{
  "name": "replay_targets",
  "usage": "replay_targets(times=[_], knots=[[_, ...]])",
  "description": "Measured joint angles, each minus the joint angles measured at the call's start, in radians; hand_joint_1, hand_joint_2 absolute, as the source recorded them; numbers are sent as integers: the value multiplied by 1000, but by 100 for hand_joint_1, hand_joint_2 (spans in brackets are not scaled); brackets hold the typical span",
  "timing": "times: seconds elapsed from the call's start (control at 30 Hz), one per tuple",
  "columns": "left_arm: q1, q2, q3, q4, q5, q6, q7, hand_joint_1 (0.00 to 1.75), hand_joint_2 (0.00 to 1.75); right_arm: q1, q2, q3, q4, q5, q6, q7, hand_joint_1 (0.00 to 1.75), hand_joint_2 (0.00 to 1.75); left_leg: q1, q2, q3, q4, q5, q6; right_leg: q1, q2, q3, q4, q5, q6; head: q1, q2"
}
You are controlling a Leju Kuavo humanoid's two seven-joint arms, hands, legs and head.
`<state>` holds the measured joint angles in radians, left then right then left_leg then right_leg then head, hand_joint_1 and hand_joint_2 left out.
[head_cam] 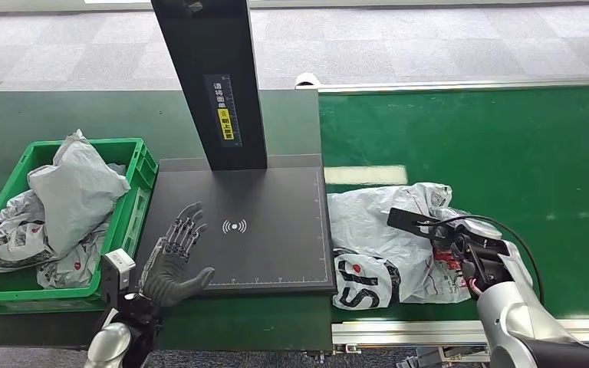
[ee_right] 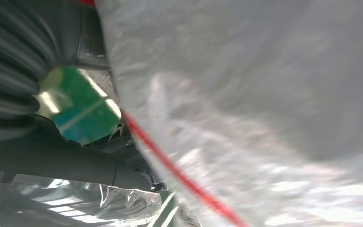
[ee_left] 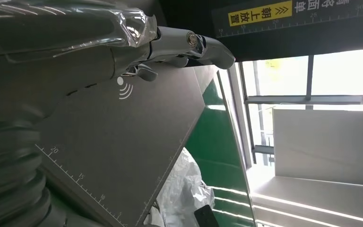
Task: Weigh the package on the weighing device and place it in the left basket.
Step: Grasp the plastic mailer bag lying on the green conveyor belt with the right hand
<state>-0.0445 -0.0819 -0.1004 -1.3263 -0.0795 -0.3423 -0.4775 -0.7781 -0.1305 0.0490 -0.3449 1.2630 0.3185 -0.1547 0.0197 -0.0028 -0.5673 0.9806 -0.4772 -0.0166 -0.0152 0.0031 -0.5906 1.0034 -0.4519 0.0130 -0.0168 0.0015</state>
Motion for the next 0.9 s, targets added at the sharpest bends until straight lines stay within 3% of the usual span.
replay_targets(times=[0.13,0.33,0.5,0.7,0.8,0.9], knots=[[0,10,0,0,10,4,-6,0,175,0,12,26,0,-51,23,-125,175,175,0,2,1,0,0,0,0,1,0,0,0,0,0,0],[16,18,3,-6,18,12,-22,0,175,7,28,42,-10,-129,-36,-201,175,175,0,3,1,0,0,0,0,2,0,0,0,0,0,0],[56,19,14,-41,4,63,-61,0,175,39,40,33,-72,-338,-88,-343,175,175,0,3,0,0,0,0,0,2,-1,0,0,0,0,0],[62,18,32,-66,10,110,-111,0,175,104,57,-13,-229,-716,130,-489,175,175,0,3,1,0,0,0,0,2,-1,0,0,0,0,0],[62,15,43,-78,37,128,-134,0,175,152,62,-17,-338,-909,211,-481,175,175,0,3,0,0,0,0,0,2,-1,0,0,0,0,0],[63,7,56,-95,75,147,-148,0,175,195,69,-17,-442,-1053,232,-448,175,175,0,2,0,0,0,0,0,2,-1,0,0,0,0,0]])
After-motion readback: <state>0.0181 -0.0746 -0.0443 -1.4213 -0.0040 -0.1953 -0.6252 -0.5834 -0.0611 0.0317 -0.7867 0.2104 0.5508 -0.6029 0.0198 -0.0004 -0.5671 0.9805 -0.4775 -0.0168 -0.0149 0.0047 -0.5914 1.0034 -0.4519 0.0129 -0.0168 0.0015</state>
